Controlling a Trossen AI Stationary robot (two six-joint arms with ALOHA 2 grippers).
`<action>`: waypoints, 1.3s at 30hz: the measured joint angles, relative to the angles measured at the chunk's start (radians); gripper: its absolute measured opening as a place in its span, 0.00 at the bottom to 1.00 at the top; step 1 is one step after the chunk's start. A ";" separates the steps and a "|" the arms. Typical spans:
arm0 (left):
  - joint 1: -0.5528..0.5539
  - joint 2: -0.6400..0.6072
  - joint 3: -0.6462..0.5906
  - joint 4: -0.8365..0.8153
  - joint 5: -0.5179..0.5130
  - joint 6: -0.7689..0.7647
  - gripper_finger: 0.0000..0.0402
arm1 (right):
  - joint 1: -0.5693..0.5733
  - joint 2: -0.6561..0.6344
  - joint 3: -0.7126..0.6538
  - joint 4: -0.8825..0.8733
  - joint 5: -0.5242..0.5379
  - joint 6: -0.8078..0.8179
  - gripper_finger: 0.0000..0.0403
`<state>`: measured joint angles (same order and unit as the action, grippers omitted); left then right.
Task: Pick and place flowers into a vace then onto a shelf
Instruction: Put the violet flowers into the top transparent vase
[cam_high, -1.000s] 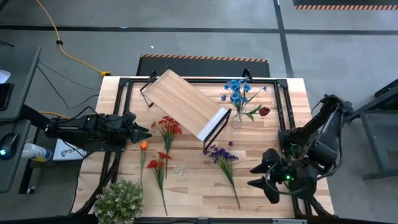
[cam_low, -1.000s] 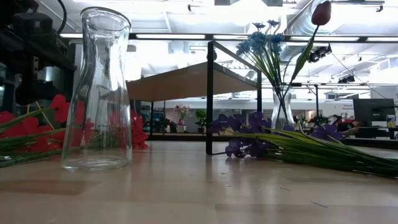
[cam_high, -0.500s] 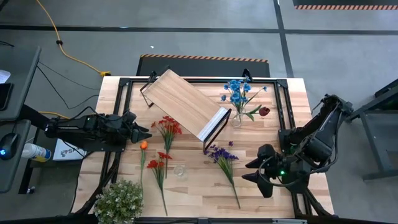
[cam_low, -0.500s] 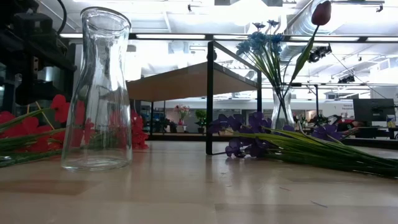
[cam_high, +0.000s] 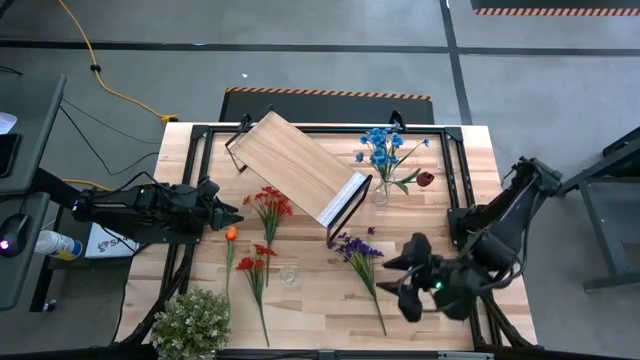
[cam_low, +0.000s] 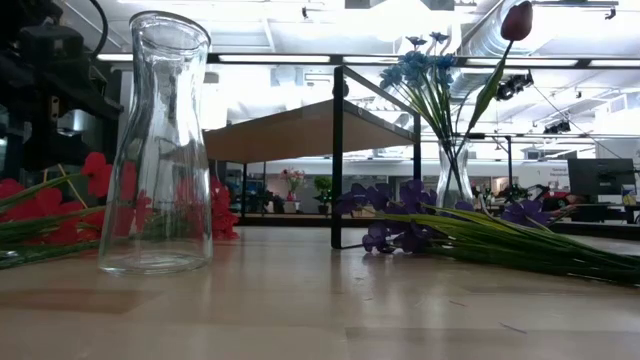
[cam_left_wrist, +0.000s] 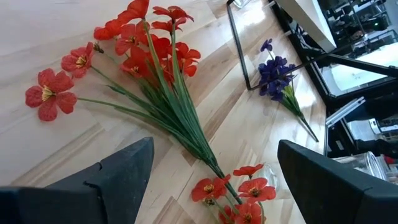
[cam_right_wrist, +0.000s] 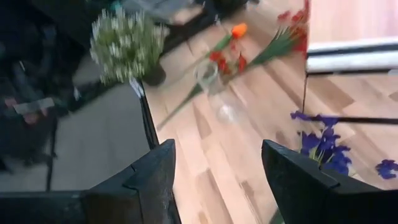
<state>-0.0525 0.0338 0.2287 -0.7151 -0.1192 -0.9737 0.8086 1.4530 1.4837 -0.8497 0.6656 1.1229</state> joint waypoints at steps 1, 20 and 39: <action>0.000 0.000 0.000 0.000 0.000 0.000 0.94 | -0.002 0.014 0.000 0.000 -0.015 -0.001 0.56; 0.000 0.000 0.000 0.001 0.000 0.000 0.94 | -0.082 0.180 0.000 -0.176 -0.459 0.166 0.56; 0.000 0.000 0.000 0.001 0.000 0.000 0.94 | -0.129 0.178 -0.265 0.071 -0.590 0.357 0.55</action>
<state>-0.0525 0.0338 0.2286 -0.7143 -0.1192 -0.9737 0.6798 1.6314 1.2187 -0.7788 0.0756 1.4795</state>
